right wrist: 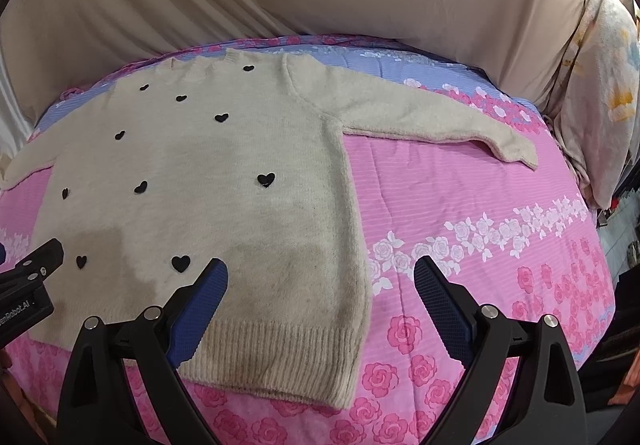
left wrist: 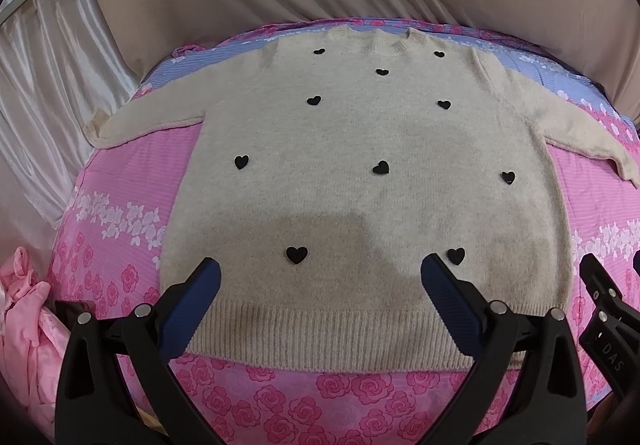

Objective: Fold small clothes
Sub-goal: 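Grasp the sweater sleeve cuff with the right gripper and lift it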

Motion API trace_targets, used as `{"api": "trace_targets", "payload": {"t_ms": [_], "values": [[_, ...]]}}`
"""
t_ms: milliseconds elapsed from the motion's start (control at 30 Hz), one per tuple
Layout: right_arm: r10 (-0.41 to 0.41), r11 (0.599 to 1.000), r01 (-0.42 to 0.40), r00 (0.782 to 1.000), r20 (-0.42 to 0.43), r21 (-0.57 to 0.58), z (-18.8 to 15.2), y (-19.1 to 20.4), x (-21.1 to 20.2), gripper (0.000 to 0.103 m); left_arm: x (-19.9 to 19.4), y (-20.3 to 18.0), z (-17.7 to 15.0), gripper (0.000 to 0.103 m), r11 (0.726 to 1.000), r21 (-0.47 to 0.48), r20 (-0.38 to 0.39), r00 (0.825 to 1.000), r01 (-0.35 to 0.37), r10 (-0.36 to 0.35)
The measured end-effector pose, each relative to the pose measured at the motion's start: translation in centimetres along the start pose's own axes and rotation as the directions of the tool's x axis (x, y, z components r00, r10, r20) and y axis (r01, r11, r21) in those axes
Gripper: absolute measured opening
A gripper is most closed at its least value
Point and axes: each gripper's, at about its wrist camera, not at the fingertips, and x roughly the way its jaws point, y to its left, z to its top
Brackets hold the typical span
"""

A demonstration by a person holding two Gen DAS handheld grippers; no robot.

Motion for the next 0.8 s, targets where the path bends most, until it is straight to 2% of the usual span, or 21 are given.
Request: {"api": "trace_targets", "payload": {"t_ms": [100, 200, 400, 533, 633, 733, 800], "values": [[-0.002, 0.999, 0.002, 1.000, -0.009, 0.038, 0.8, -2.0, 1.5, 0.092, 0.4, -0.2, 0.5, 0.098, 1.000, -0.007, -0.025, 0.999, 0.026, -0.026], [-0.029, 0.989, 0.033, 0.999, -0.031, 0.144, 1.9, -6.4, 3.7, 0.092, 0.8, -0.5, 0.9, 0.098, 1.000, -0.014, -0.039, 0.999, 0.021, -0.022], [-0.151, 0.904, 0.182, 0.982, -0.108, 0.387, 4.6, -21.0, 10.0, 0.092, 1.4, -1.0, 2.3, 0.098, 0.999, -0.018, -0.045, 0.999, -0.027, 0.026], [-0.235, 0.870, 0.280, 0.959, -0.157, 0.406, 7.3, -28.6, 13.9, 0.092, 2.0, -1.4, 3.4, 0.098, 0.998, -0.007, -0.057, 0.996, -0.066, 0.065], [-0.196, 0.848, 0.248, 0.968, -0.157, 0.469, 9.1, -33.2, 16.5, 0.091, 2.7, -1.8, 4.2, 0.098, 0.995, -0.002, -0.071, 0.993, -0.095, 0.095], [-0.095, 0.812, 0.169, 0.983, -0.160, 0.559, 10.5, -36.6, 19.7, 0.090, 3.6, -2.1, 4.8, 0.098, 0.994, 0.002, -0.092, 0.989, -0.113, 0.113], [-0.038, 0.778, 0.136, 0.985, -0.171, 0.613, 11.0, -37.6, 21.4, 0.081, 4.2, -2.2, 5.1, 0.098, 0.993, -0.001, -0.105, 0.988, -0.118, 0.117]]}}
